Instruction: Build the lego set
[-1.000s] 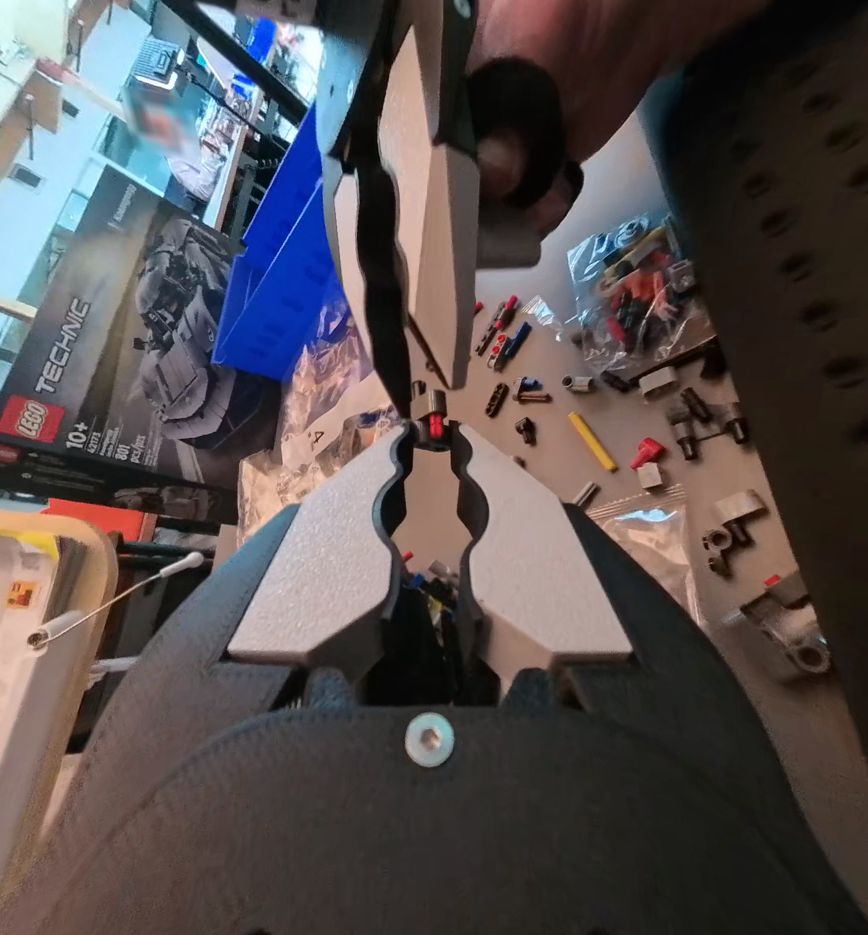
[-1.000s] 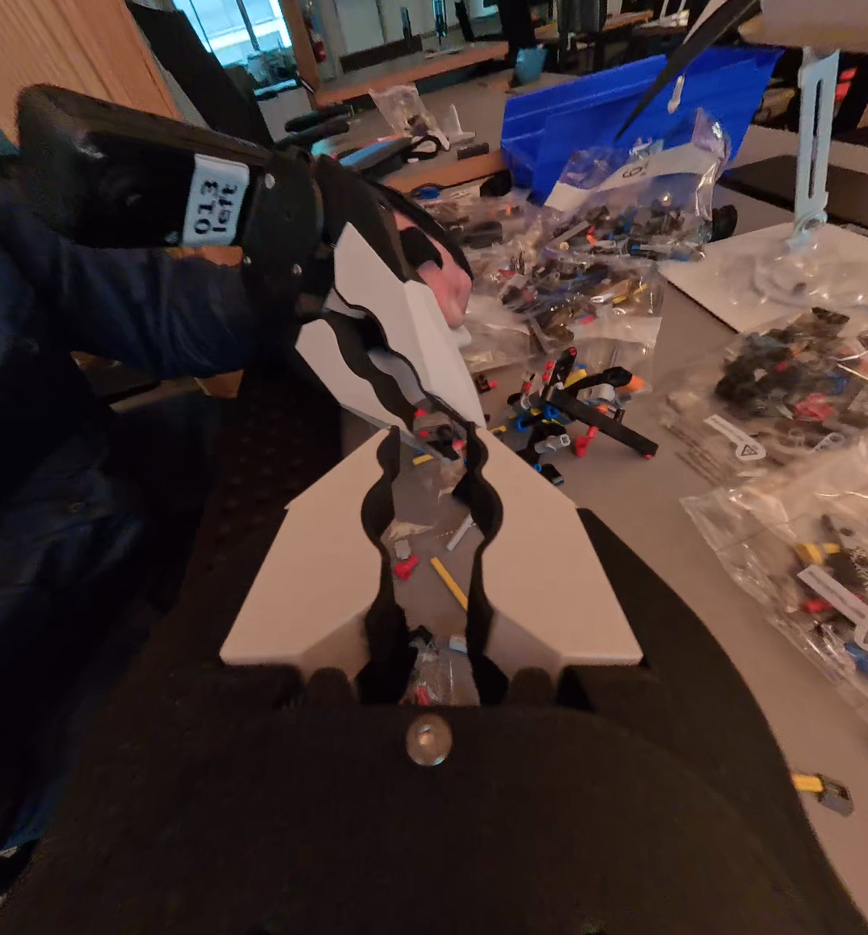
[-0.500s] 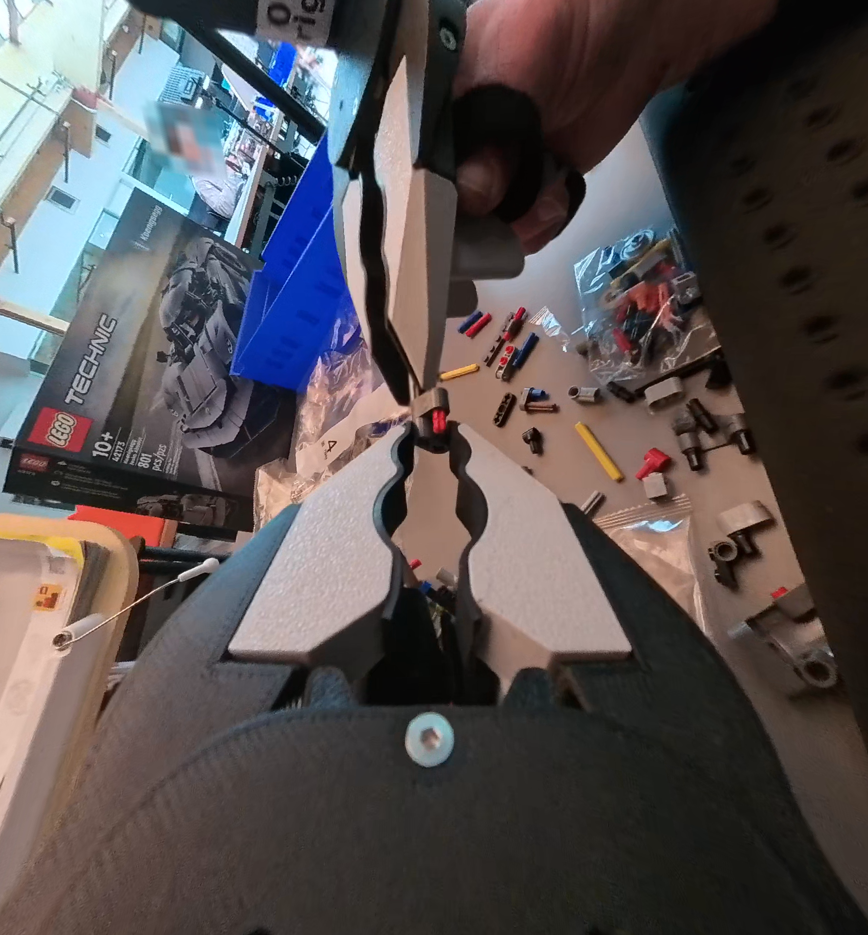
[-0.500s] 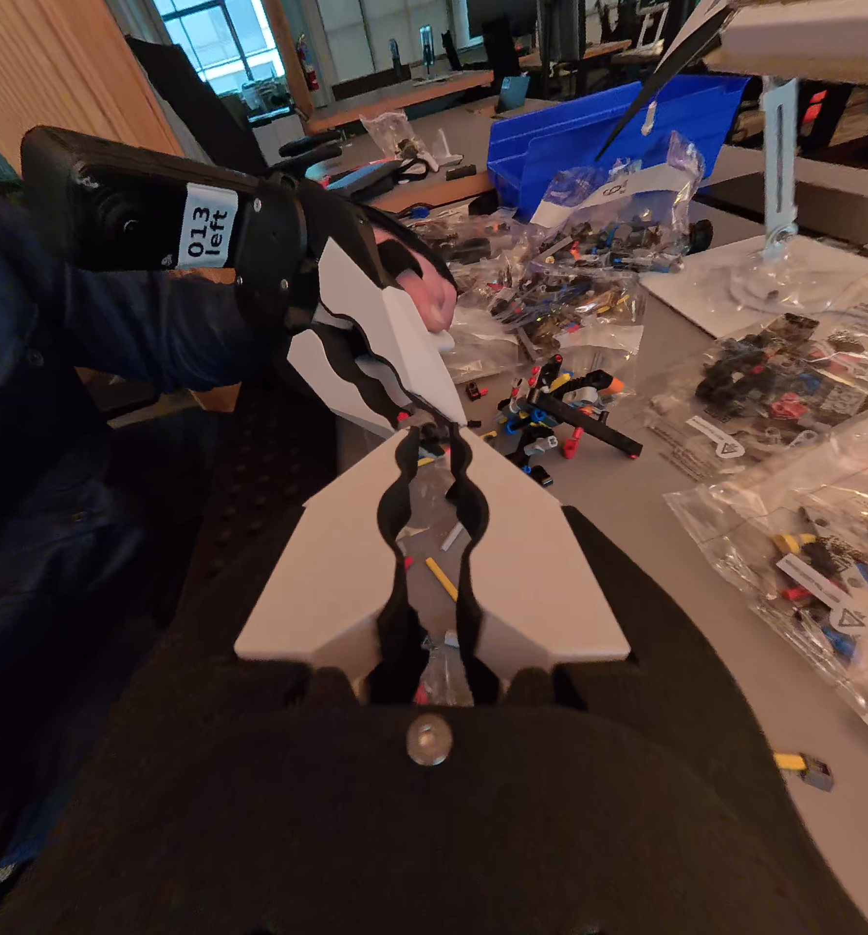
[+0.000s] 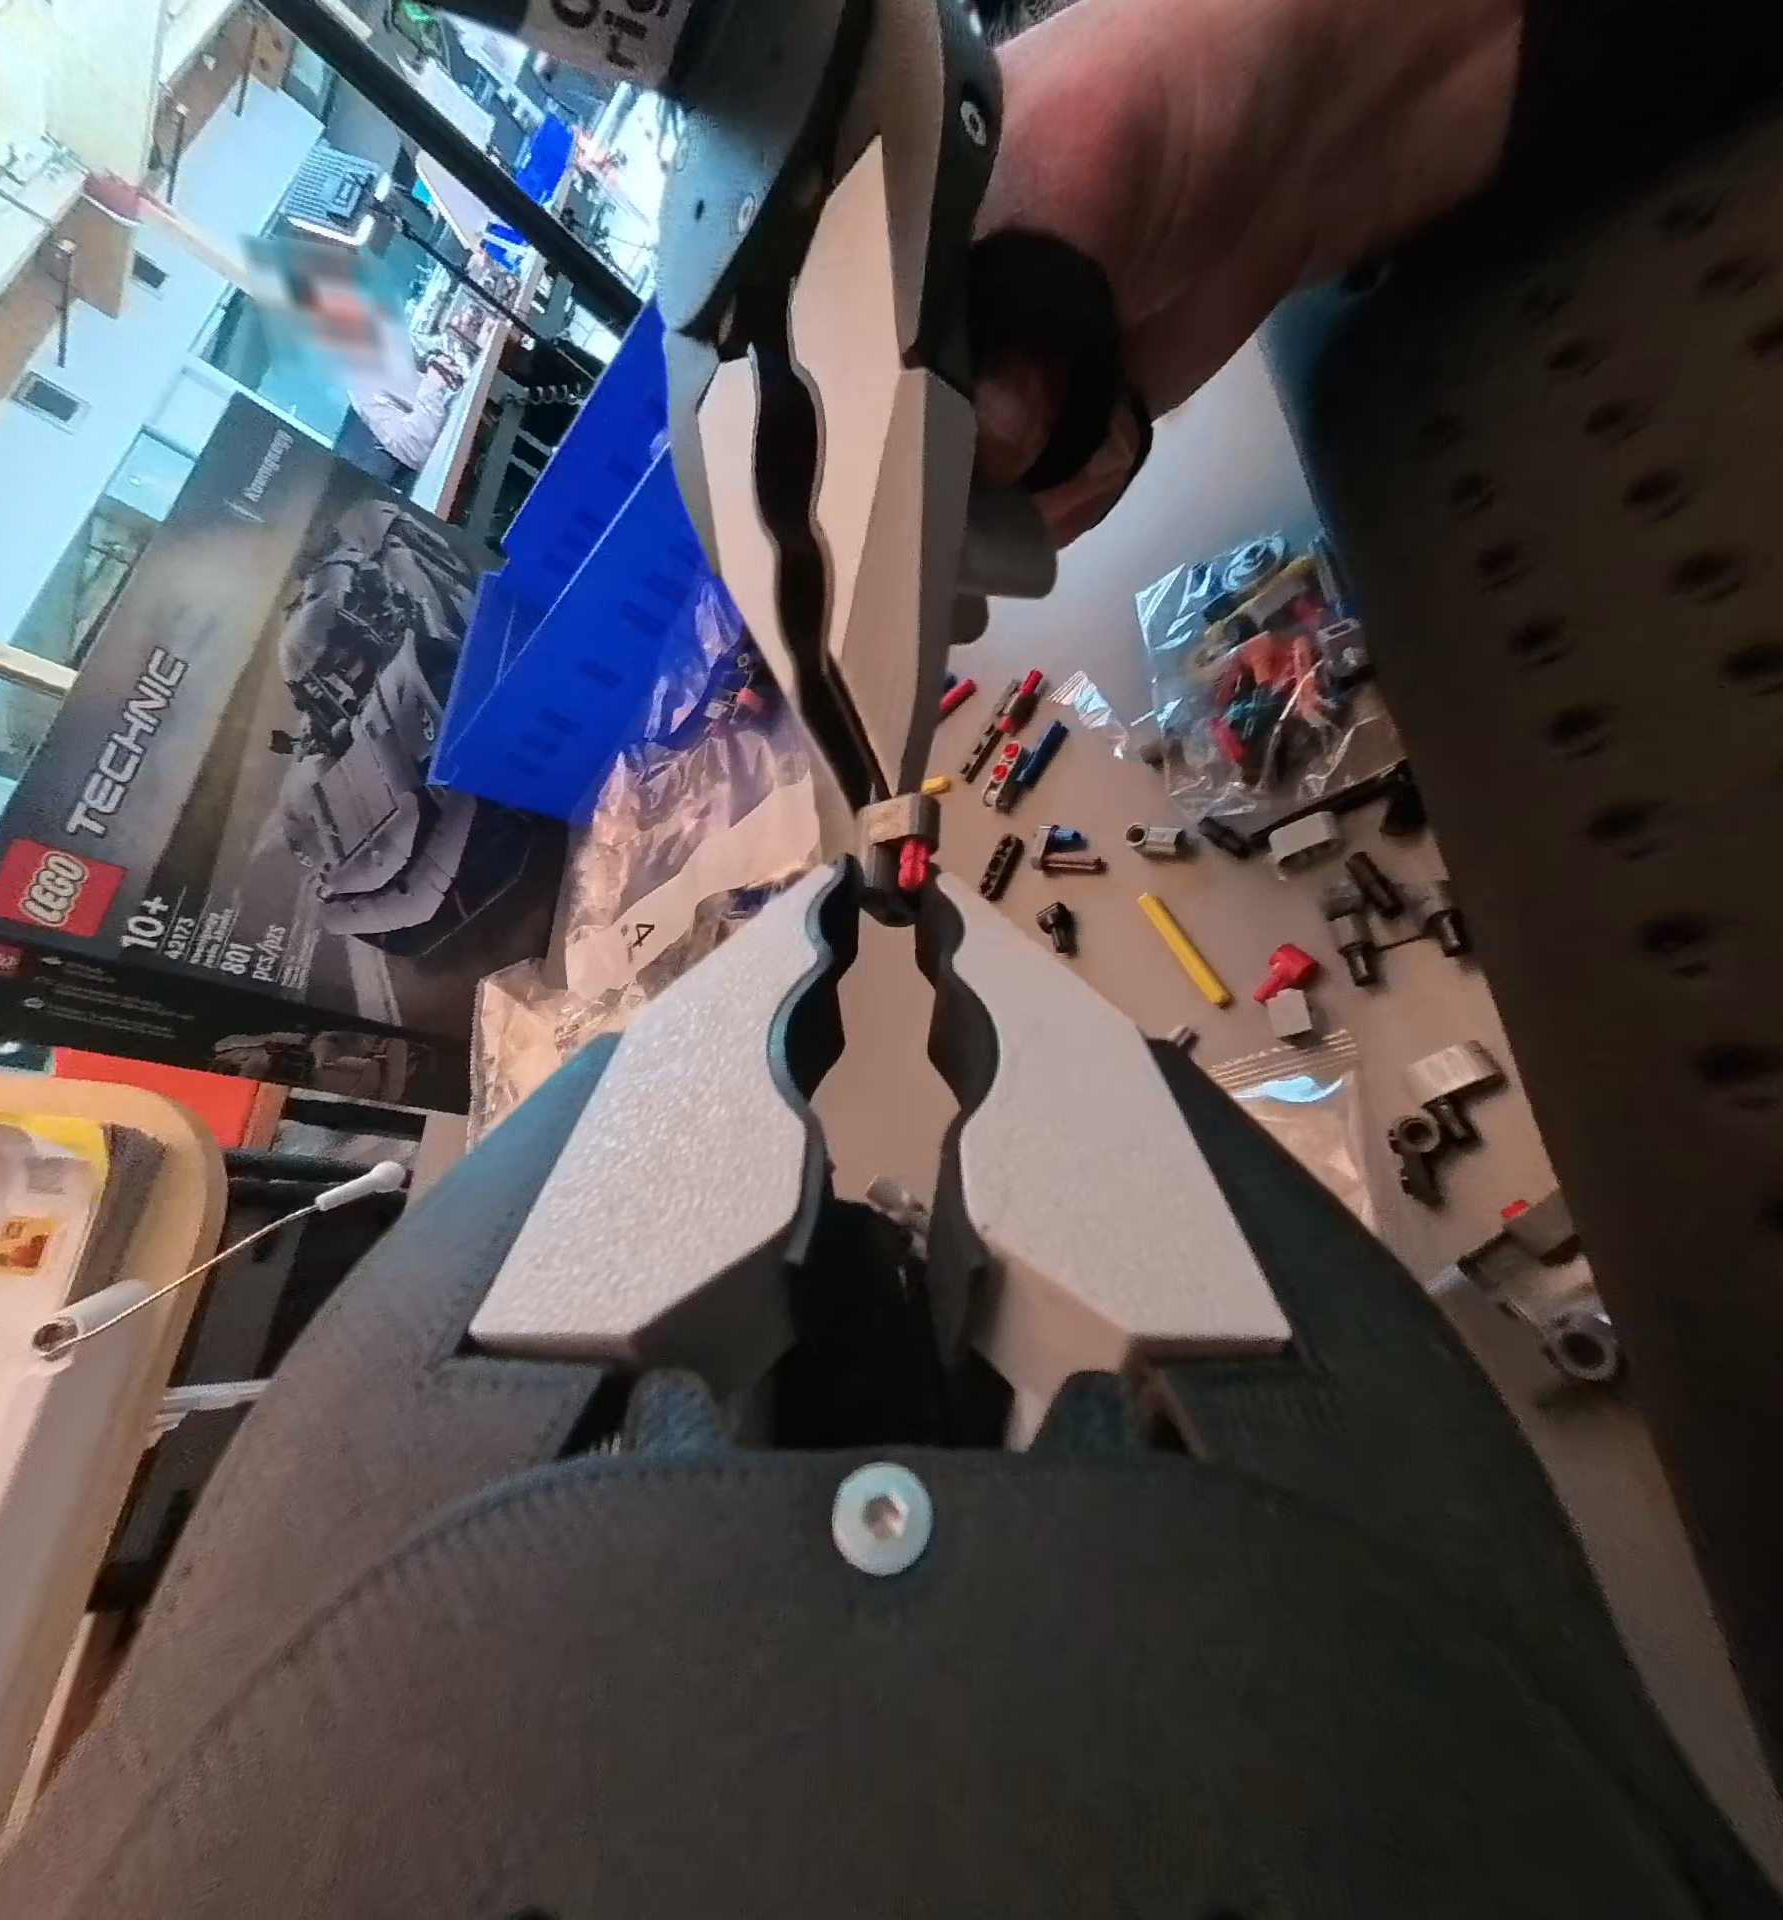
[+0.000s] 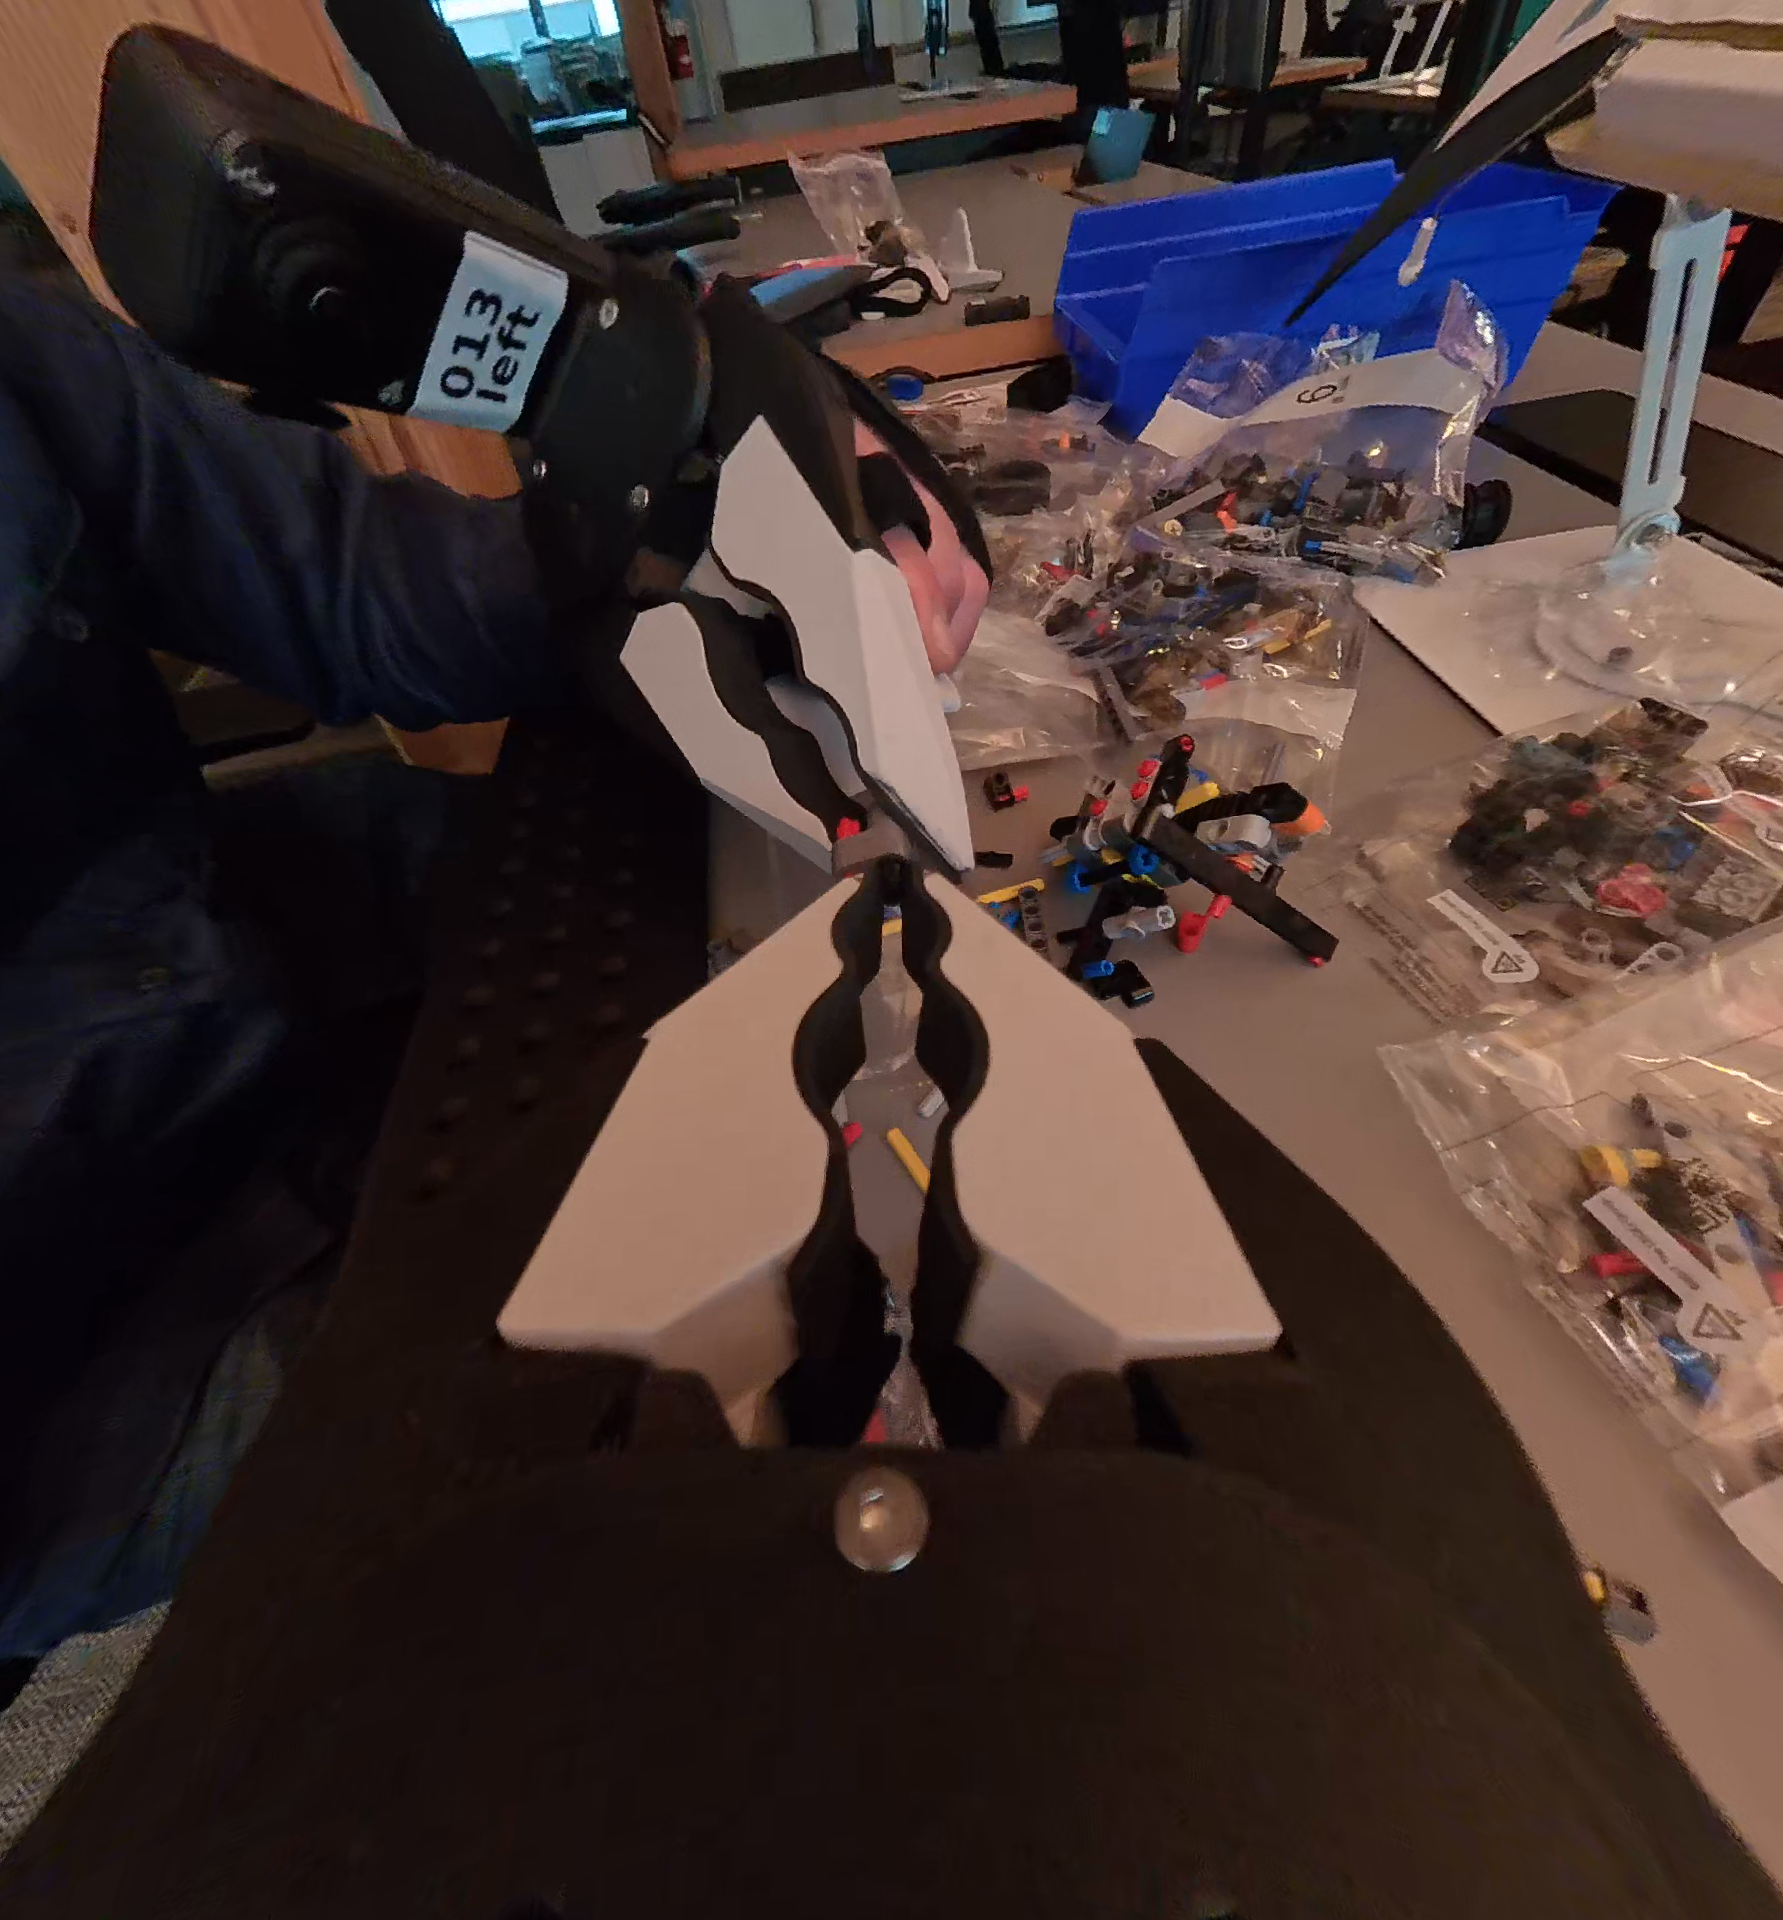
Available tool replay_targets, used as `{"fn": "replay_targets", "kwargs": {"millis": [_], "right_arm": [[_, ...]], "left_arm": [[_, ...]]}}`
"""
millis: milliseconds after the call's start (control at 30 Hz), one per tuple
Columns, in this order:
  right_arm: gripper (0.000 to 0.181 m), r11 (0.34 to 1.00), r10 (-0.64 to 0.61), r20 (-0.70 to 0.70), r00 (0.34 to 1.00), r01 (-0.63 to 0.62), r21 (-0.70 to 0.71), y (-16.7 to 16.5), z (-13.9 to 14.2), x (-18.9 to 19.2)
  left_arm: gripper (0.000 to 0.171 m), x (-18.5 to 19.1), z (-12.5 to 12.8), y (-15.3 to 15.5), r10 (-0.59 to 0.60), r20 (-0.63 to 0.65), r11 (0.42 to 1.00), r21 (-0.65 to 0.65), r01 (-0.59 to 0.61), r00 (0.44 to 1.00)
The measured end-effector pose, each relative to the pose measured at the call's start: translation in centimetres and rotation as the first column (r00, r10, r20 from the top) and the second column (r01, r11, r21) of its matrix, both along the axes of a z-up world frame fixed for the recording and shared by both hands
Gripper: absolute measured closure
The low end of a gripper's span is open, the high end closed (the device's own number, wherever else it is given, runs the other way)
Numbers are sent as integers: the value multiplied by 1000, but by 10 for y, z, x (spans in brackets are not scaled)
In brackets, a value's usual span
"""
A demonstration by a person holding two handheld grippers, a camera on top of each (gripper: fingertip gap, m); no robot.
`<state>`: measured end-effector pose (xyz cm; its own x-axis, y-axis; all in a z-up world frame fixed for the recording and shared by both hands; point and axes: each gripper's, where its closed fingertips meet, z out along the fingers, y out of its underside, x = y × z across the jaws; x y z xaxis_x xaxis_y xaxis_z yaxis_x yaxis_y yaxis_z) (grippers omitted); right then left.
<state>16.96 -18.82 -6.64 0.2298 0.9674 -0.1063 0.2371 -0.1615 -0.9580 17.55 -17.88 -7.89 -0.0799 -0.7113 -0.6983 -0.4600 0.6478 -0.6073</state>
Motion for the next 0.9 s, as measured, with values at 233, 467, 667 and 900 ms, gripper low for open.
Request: {"fn": "replay_targets", "kwargs": {"millis": [233, 467, 667, 900], "right_arm": [[180, 999, 28, -5, 1000, -28, 33, -7, 3, 1], [181, 995, -93, -28, 995, 93, -29, 14, 2, 35], [178, 999, -52, -117, 992, 51, -13, 10, 12, 17], [179, 1000, -20, -96, 995, 18, -20, 7, 7, 0]], "left_arm": [[162, -2, 6, -10, -53, 43, 988, -144, 59, 998], [162, -30, 29, 20, 33, 144, 978, -206, -2, 989], [161, -18, 16, 11, -3, 103, 985, -170, 21, 995], [160, -1, 5, 1, -28, 62, 991, -126, 36, 998]]}}
